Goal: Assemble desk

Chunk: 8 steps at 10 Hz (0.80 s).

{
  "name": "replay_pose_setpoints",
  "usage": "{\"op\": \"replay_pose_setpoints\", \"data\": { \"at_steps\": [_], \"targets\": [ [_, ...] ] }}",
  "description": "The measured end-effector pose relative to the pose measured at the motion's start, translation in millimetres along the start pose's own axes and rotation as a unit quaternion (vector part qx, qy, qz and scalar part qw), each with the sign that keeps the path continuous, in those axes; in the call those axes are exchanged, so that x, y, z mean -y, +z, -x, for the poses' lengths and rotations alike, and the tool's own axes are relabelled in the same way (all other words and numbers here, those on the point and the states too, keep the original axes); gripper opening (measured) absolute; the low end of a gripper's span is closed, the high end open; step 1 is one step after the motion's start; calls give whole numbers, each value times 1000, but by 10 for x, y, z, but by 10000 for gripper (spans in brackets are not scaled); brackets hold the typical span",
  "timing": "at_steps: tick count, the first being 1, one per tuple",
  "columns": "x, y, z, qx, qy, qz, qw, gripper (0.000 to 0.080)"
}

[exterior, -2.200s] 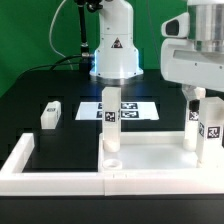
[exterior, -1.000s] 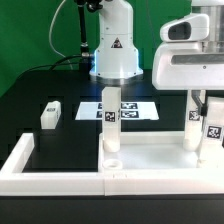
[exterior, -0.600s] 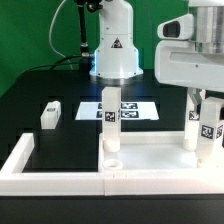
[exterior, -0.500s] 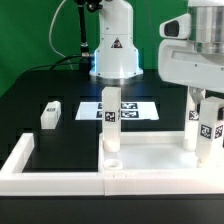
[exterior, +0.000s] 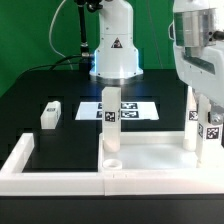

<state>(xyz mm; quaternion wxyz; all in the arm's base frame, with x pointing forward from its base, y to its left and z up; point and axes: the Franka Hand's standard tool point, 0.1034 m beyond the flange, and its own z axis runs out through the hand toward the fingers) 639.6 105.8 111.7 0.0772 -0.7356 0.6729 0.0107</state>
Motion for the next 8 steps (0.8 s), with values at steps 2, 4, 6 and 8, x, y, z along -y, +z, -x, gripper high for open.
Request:
{"op": "replay_pose_setpoints", "data": {
  "at_steps": [2, 4, 6, 8],
  "targets": [
    [15, 13, 40, -4, -116, -1, 993, 538],
    [-41, 39, 45, 8, -314, 12, 949, 644],
    [-36, 37, 25, 6, -355, 11, 935, 649],
    [-26, 27, -5, 2, -476, 14, 879, 649]
  ]
}}
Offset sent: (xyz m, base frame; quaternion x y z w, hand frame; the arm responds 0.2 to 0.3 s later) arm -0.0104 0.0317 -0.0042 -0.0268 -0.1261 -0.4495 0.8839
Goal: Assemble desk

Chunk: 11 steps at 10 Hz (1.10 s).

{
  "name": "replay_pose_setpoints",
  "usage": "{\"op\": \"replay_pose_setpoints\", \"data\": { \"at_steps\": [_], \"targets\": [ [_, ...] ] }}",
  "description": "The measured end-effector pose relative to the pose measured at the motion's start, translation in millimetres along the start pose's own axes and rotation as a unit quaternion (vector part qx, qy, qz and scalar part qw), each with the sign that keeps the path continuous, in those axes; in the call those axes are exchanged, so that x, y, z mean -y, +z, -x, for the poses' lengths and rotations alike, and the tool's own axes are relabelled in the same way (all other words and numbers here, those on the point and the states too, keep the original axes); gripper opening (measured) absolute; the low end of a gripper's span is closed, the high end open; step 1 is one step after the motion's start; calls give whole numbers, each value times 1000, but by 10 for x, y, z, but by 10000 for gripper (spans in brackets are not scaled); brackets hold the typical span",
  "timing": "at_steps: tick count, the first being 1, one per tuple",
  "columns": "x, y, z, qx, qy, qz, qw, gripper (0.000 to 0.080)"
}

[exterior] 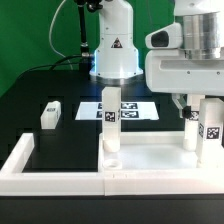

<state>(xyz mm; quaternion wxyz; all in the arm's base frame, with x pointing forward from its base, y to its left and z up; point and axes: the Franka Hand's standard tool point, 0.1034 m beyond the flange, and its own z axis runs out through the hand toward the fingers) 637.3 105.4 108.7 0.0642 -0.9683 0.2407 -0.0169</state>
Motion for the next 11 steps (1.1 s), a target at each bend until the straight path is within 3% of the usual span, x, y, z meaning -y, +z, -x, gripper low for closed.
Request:
{"op": "replay_pose_setpoints", "data": {
  "at_steps": [2, 4, 7, 9, 11],
  "targets": [
    [-25, 41, -11, -14, -192, 0, 981, 649],
    [-39, 50, -7, -13, -170, 1, 985, 649],
    [-40, 54, -6, -13, -95, 0, 995, 286],
    [-28, 49, -6, -14, 9, -2, 1000, 287],
    [12, 16, -10, -9, 148, 4, 989, 287]
  ]
}}
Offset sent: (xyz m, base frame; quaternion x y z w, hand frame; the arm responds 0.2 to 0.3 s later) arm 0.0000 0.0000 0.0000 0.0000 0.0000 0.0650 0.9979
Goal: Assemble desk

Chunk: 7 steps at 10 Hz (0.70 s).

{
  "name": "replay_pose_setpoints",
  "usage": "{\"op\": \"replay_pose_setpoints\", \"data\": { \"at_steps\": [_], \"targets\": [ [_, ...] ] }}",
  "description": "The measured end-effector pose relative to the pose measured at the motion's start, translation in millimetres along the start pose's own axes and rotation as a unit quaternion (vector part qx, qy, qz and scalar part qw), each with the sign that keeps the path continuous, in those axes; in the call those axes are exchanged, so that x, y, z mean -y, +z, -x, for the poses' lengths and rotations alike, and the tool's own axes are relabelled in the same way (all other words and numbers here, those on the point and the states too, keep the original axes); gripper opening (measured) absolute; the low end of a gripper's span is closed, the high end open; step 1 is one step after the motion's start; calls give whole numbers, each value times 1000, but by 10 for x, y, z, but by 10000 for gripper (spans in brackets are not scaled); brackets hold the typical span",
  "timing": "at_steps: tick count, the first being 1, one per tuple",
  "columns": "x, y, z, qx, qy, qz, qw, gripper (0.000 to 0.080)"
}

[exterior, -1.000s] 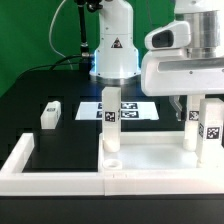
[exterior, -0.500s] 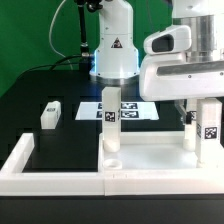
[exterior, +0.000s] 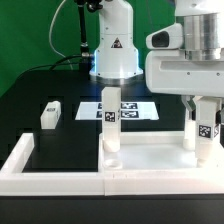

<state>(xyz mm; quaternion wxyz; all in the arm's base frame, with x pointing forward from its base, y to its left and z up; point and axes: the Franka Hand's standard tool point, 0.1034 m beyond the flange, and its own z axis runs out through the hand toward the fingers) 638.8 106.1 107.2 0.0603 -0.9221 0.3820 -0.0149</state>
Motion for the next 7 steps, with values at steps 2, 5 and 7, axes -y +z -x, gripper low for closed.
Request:
{"op": "replay_pose_setpoints", "data": {
  "at_steps": [2, 5, 7],
  "targets": [
    [-28, 20, -33, 15, 214, -10, 977, 287],
    [-22, 67, -7, 14, 407, -20, 913, 287],
    [-25, 78, -2, 15, 435, -19, 900, 479]
  ]
}}
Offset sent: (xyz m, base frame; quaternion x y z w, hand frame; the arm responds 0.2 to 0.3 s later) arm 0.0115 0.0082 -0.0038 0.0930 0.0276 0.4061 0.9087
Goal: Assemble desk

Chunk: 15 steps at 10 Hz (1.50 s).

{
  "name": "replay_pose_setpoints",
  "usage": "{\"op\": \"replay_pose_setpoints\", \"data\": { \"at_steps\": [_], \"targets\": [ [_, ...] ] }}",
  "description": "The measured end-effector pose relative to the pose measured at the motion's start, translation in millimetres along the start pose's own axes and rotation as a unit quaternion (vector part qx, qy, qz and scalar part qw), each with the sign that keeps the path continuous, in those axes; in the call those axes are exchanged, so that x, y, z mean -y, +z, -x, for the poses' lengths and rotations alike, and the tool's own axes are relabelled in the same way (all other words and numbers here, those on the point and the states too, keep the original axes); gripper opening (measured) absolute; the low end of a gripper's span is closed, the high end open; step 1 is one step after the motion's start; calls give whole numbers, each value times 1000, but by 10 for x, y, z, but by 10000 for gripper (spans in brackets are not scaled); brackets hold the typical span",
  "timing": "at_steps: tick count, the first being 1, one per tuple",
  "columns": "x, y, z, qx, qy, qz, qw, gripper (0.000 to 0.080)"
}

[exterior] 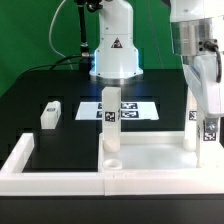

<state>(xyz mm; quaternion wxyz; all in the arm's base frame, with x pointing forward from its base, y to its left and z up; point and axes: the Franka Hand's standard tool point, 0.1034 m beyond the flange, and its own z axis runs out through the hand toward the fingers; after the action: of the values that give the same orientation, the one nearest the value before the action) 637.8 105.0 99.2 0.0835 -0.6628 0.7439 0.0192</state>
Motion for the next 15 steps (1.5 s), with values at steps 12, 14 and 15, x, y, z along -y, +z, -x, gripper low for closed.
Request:
{"op": "replay_pose_setpoints", "data": {
  "at_steps": [12, 14, 15],
  "targets": [
    [-76, 20, 63, -19, -640, 18, 768, 648],
    [-76, 22, 64, -19, -625, 17, 780, 518],
    [-78, 23, 67, -19, -585, 16, 811, 380]
  ]
}}
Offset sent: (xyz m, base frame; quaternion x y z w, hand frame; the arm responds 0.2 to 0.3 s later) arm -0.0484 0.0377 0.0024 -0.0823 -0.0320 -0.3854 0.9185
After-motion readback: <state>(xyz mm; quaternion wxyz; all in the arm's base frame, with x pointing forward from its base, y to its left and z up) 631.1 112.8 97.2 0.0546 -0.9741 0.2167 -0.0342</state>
